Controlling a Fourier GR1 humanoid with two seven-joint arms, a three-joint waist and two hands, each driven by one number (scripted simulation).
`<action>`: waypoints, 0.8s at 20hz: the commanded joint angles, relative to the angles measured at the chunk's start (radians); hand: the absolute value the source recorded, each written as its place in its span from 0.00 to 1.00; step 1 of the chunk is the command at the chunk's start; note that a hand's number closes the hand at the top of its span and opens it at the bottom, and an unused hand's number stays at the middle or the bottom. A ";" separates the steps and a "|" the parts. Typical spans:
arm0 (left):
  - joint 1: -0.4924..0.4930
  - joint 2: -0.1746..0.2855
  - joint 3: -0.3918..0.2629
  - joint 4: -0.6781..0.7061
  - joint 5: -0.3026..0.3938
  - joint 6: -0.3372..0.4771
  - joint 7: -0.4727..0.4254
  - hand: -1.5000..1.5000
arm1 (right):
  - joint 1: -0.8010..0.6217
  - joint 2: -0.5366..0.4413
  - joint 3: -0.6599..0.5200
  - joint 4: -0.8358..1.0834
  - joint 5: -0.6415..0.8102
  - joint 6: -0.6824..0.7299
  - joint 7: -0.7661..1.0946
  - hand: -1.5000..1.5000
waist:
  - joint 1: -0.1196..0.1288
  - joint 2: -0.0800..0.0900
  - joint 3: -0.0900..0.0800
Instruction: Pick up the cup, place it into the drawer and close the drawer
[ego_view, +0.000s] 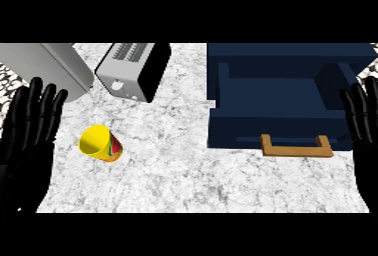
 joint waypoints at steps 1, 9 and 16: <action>-0.023 0.022 0.051 -0.005 0.029 -0.011 0.007 0.00 | -0.028 -0.014 -0.039 -0.021 -0.054 0.018 0.013 0.00 | -0.026 0.043 -0.025; 0.060 -0.048 0.114 0.059 0.246 -0.024 0.101 0.00 | -0.014 -0.023 0.013 0.044 0.031 0.030 0.024 0.00 | -0.021 0.045 -0.026; 0.163 -0.025 0.209 0.138 0.324 -0.112 0.007 0.00 | 0.011 -0.023 0.007 0.123 0.052 0.074 -0.082 0.00 | -0.022 0.043 -0.025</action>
